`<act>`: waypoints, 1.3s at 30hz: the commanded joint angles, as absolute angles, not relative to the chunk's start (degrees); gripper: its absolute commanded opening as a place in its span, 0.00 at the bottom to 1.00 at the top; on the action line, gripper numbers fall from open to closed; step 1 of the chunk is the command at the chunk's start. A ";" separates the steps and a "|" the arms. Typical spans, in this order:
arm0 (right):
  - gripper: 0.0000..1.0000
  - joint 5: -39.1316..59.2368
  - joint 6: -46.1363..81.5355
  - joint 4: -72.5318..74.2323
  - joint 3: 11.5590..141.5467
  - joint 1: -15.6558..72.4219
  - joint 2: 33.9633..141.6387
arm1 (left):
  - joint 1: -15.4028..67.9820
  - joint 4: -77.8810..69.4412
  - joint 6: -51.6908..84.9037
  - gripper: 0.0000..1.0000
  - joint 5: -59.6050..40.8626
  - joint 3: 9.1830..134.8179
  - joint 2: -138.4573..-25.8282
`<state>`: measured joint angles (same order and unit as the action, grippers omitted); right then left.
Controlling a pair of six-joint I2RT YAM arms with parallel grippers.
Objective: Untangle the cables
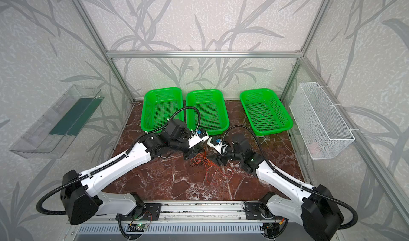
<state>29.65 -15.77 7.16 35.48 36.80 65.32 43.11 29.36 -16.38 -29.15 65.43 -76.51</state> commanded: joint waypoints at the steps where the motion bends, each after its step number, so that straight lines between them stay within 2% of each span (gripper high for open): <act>1: 0.61 31.55 -15.76 17.43 34.54 37.57 67.16 | 43.53 26.53 -15.73 0.00 -30.49 67.15 -76.56; 6: 0.53 36.29 -17.74 23.17 32.31 37.80 68.93 | 43.84 26.56 -15.81 0.00 -31.08 67.74 -76.28; 10: 0.52 40.30 -20.00 20.90 33.83 37.88 70.69 | 44.01 26.22 -15.90 0.00 -31.87 68.41 -76.51; 18: 0.51 40.63 -21.24 22.39 32.98 37.83 73.70 | 44.12 28.01 -18.98 0.00 -30.51 72.92 -77.10; 21: 0.51 39.77 -21.23 23.10 32.68 37.80 74.66 | 44.06 29.65 -20.19 0.00 -29.93 75.54 -77.41; 30: 0.39 35.91 -20.05 25.42 31.67 37.84 77.07 | 43.77 28.79 -20.39 0.00 -28.74 80.33 -75.48; 39: 0.36 23.84 -18.56 23.20 30.37 37.44 76.53 | 42.57 29.01 -20.74 0.00 -27.93 84.50 -73.77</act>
